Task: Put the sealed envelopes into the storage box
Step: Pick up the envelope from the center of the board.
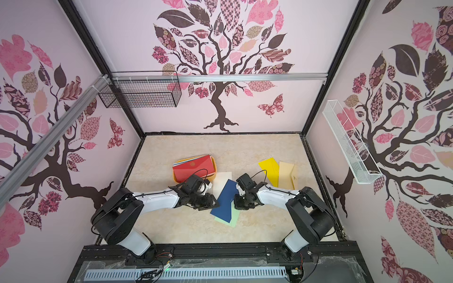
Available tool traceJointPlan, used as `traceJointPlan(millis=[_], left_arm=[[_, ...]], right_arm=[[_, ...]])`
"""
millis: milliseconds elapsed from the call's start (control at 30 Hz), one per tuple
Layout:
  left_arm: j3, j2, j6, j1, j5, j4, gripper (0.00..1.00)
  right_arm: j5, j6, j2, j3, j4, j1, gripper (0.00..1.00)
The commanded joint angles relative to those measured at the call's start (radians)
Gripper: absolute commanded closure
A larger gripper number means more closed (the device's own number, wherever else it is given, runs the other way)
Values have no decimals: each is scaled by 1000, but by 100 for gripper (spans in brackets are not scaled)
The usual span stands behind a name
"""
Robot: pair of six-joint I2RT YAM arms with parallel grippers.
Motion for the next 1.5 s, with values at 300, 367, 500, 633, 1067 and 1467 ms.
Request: traceJointPlan(millis=[300, 367, 500, 633, 1067, 1467], left_arm=[[3, -86, -41, -14, 34, 33, 48], [5, -91, -57, -13, 54, 63, 48], [13, -83, -66, -13, 76, 86, 48], [40, -44, -25, -13, 66, 39, 50], [120, 15, 70, -15, 14, -65, 98], [179, -190, 159, -4, -83, -275, 100]], right_arm=[[7, -2, 25, -26, 11, 2, 84], [9, -5, 22, -27, 8, 1, 84], [9, -10, 18, -24, 5, 2, 84], [6, -12, 18, -18, 2, 2, 84], [1, -19, -8, -11, -14, 3, 84], [11, -114, -280, 89, -127, 3, 56]])
